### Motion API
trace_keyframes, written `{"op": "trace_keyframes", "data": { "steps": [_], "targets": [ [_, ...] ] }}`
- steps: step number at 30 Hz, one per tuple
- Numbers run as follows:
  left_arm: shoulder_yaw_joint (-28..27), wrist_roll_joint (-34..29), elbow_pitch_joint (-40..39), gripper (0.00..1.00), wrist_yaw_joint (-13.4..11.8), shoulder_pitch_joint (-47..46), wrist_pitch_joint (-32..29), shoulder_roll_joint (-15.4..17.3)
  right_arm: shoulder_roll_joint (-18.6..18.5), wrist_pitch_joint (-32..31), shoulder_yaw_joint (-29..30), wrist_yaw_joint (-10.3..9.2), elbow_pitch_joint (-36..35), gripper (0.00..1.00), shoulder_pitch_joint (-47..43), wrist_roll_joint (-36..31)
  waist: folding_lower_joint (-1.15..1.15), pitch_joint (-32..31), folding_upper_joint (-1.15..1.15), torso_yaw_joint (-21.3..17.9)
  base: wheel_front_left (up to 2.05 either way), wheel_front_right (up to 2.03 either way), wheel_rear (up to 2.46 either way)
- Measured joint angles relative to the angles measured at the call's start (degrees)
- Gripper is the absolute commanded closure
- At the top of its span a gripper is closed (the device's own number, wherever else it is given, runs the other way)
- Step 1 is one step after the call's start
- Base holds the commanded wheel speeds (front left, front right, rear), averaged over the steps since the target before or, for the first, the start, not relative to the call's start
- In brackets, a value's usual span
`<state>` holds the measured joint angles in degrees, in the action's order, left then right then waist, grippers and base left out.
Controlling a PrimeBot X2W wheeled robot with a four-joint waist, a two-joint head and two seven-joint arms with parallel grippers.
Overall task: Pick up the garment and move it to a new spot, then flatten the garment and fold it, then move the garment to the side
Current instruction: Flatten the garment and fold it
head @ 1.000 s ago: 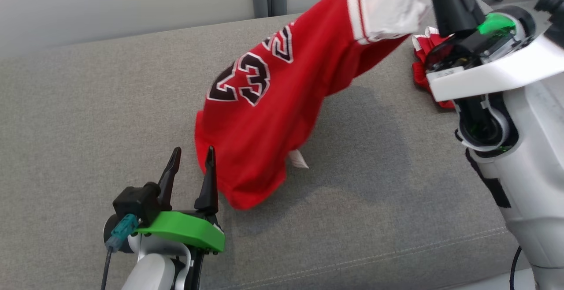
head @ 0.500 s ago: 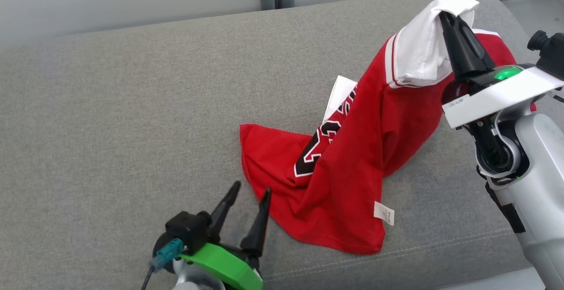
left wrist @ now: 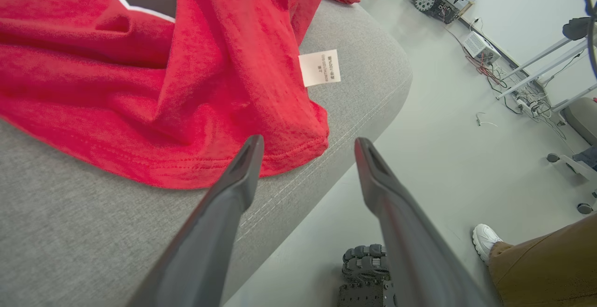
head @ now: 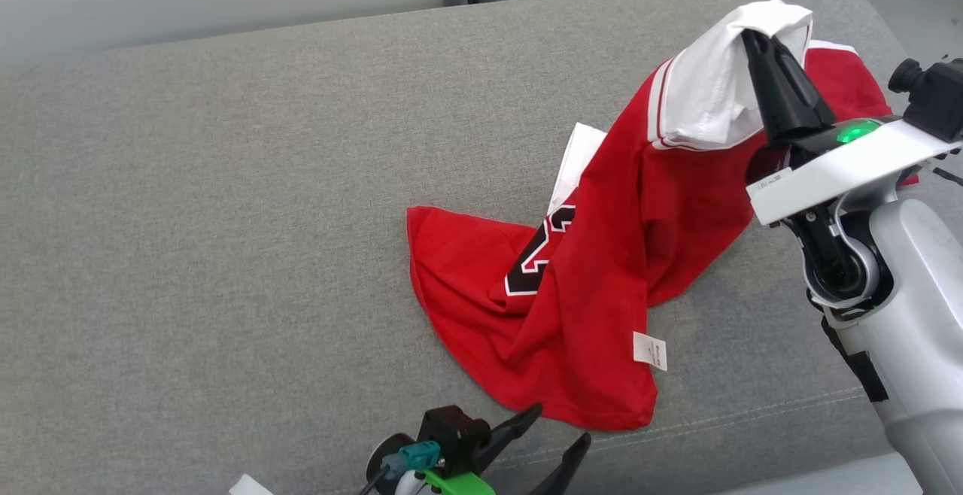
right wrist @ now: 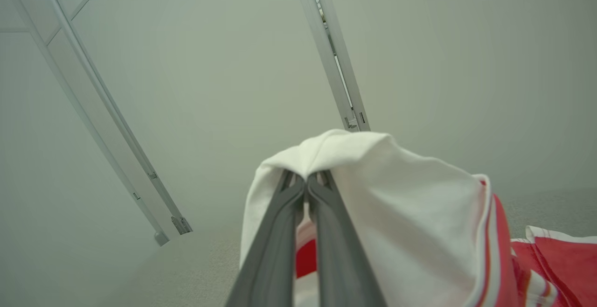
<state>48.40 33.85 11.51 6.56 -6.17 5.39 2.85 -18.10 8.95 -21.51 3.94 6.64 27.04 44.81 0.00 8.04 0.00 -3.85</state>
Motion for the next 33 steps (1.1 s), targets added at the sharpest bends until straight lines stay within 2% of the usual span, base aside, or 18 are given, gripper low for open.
{"op": "trace_keyframes", "data": {
  "steps": [8, 12, 19, 24, 31, 32, 33],
  "targets": [
    [-0.78, 1.4, 7.42, 0.0, -0.11, -4.46, -1.72, 0.07, 1.91, 0.0, -1.85, 0.09, 0.64, 1.0, -0.03, 0.1, 0.0, 0.08, 0.0, -1.8, 0.0, 0.0, 0.0],
    [-0.3, 4.75, 9.39, 0.0, -0.37, -6.7, -2.67, 0.03, 2.4, 0.0, -2.45, 0.25, 0.82, 1.0, -0.02, 0.13, 0.0, 0.32, 0.0, -3.19, 0.0, 0.0, 0.0],
    [1.51, 6.83, 13.01, 0.0, -1.59, -10.22, -4.17, 0.0, 4.08, 0.01, -3.32, 0.53, 0.88, 1.0, 0.1, 0.41, 0.0, 1.23, 0.0, -6.1, 0.0, 0.0, 0.0],
    [1.38, 9.33, 14.74, 0.0, -3.88, -13.72, -3.81, -0.05, 5.33, 0.12, -3.66, 0.86, 0.92, 1.0, 1.12, 0.56, 0.0, 2.67, 0.0, -8.43, 0.0, 0.0, 0.0],
    [2.54, 11.36, 17.59, 0.0, -5.16, -17.27, -3.32, -0.07, 5.59, 0.89, -3.66, 1.03, 1.79, 1.0, 1.87, 0.64, 0.0, 4.48, 0.0, -10.58, 0.0, 0.0, 0.0],
    [3.0, 11.38, 17.81, 0.04, -5.22, -17.59, -3.31, -0.05, 5.6, 1.16, -3.58, 1.04, 1.87, 1.0, 1.9, 0.64, 0.0, 4.73, 0.0, -10.78, 0.0, 0.0, 0.0],
    [3.47, 11.62, 17.82, 0.51, -5.34, -17.84, -3.19, -0.05, 5.6, 1.2, -3.46, 1.04, 1.99, 1.0, 1.9, 0.64, 0.0, 4.98, 0.0, -10.95, 0.0, 0.0, 0.0]
  ]
}}
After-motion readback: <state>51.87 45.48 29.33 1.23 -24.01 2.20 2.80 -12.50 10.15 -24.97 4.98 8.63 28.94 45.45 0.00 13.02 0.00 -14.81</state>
